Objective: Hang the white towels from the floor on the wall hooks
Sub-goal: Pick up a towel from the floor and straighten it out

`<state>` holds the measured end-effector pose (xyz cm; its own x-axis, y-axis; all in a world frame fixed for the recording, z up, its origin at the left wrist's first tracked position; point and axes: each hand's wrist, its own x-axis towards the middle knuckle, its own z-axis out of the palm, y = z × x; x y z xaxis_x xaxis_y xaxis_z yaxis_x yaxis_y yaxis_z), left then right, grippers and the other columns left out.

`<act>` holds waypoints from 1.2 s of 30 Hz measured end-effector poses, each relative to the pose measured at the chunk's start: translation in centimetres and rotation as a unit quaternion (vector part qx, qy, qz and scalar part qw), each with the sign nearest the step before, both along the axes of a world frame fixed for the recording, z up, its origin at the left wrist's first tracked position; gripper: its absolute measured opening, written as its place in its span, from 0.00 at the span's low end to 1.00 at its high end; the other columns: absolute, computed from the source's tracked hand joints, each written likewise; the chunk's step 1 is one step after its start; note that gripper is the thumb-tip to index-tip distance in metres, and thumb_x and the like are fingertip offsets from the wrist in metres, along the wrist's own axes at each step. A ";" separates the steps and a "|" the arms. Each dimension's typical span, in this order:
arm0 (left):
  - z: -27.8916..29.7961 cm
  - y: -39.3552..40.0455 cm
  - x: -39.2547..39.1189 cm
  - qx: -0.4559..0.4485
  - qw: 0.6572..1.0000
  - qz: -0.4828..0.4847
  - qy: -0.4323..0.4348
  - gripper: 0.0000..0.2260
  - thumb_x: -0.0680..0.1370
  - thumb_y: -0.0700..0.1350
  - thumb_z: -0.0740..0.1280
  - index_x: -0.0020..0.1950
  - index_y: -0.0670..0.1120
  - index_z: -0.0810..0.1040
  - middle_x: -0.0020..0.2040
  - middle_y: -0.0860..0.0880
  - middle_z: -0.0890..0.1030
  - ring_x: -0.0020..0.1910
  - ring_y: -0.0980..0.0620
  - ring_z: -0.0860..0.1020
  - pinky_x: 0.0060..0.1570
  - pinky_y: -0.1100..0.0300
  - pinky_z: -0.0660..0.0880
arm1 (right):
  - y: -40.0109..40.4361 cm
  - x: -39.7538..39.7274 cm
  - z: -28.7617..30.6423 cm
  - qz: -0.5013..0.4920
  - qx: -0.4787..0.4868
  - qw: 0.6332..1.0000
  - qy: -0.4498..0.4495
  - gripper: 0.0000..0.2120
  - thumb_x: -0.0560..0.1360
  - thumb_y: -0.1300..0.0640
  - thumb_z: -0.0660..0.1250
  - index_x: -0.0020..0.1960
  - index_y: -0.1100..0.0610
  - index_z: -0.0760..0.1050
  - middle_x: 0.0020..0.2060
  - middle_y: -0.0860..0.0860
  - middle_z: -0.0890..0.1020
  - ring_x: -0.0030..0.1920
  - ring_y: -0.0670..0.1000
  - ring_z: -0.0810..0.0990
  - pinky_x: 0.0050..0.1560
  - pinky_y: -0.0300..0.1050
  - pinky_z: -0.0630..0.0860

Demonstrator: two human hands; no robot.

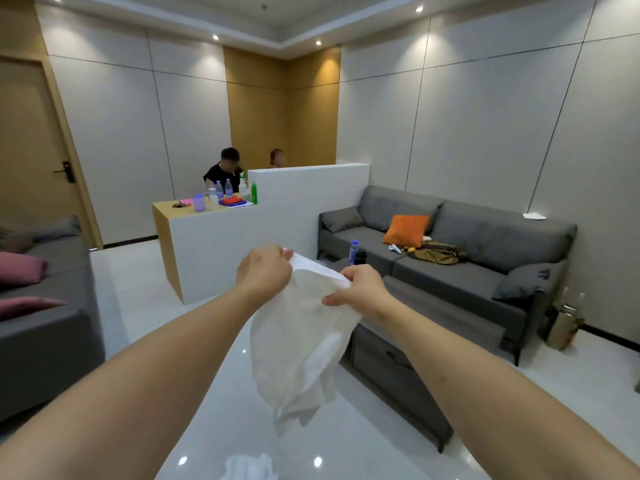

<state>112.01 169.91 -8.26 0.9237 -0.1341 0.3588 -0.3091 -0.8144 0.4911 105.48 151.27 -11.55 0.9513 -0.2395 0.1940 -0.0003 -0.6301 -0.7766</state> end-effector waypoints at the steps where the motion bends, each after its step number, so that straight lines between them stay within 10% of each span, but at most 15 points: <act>1: 0.4 -1.1 0.0 0.000 1.000 0.004 -0.008 0.15 0.82 0.51 0.56 0.55 0.46 0.79 0.53 0.41 0.80 0.50 0.41 0.76 0.47 0.54 0.70 | -1.2 0.1 0.1 -0.015 -0.080 0.996 0.018 0.12 0.60 0.55 0.80 0.34 0.53 0.77 0.34 0.49 0.81 0.37 0.50 0.81 0.36 0.45 0.79; 8: 1.9 -9.1 0.9 -0.022 0.996 0.080 0.021 0.14 0.81 0.53 0.58 0.58 0.46 0.77 0.54 0.41 0.79 0.52 0.40 0.76 0.54 0.50 0.75 | -13.7 -1.0 -0.9 -0.092 -0.158 0.978 0.098 0.11 0.75 0.51 0.67 0.39 0.56 0.81 0.37 0.54 0.82 0.41 0.54 0.81 0.43 0.50 0.78; 14: 0.5 -21.6 -1.4 -0.020 0.969 -0.210 0.128 0.38 0.62 0.58 0.79 0.69 0.55 0.69 0.62 0.56 0.74 0.58 0.53 0.75 0.57 0.56 0.73 | -18.6 -0.4 2.2 -0.013 0.046 0.998 -0.039 0.13 0.79 0.53 0.62 0.47 0.62 0.78 0.39 0.58 0.80 0.41 0.57 0.78 0.41 0.51 0.74; 22: -1.1 -31.1 0.8 -0.052 0.988 -0.136 0.048 0.02 0.69 0.47 0.69 0.37 0.53 0.77 0.35 0.55 0.77 0.40 0.52 0.76 0.33 0.62 0.68 | -28.8 -0.7 1.3 -0.035 -0.054 0.997 -0.045 0.10 0.73 0.45 0.70 0.39 0.51 0.79 0.36 0.48 0.81 0.41 0.50 0.79 0.42 0.49 0.76; 30: -0.8 -39.6 5.6 -0.068 0.983 -0.160 0.064 0.04 0.71 0.44 0.66 0.45 0.51 0.76 0.40 0.53 0.77 0.43 0.51 0.76 0.41 0.57 0.74 | -34.9 4.3 1.0 -0.046 0.004 0.997 -0.055 0.05 0.78 0.60 0.60 0.48 0.58 0.75 0.43 0.54 0.80 0.46 0.56 0.78 0.48 0.55 0.76; 36: -1.4 -46.6 11.5 -0.097 0.980 -0.164 0.059 0.03 0.73 0.49 0.66 0.41 0.53 0.78 0.39 0.55 0.78 0.41 0.55 0.76 0.34 0.64 0.69 | -41.2 10.4 1.4 -0.047 0.002 0.996 -0.074 0.11 0.77 0.48 0.66 0.47 0.56 0.79 0.43 0.51 0.81 0.46 0.51 0.79 0.48 0.52 0.76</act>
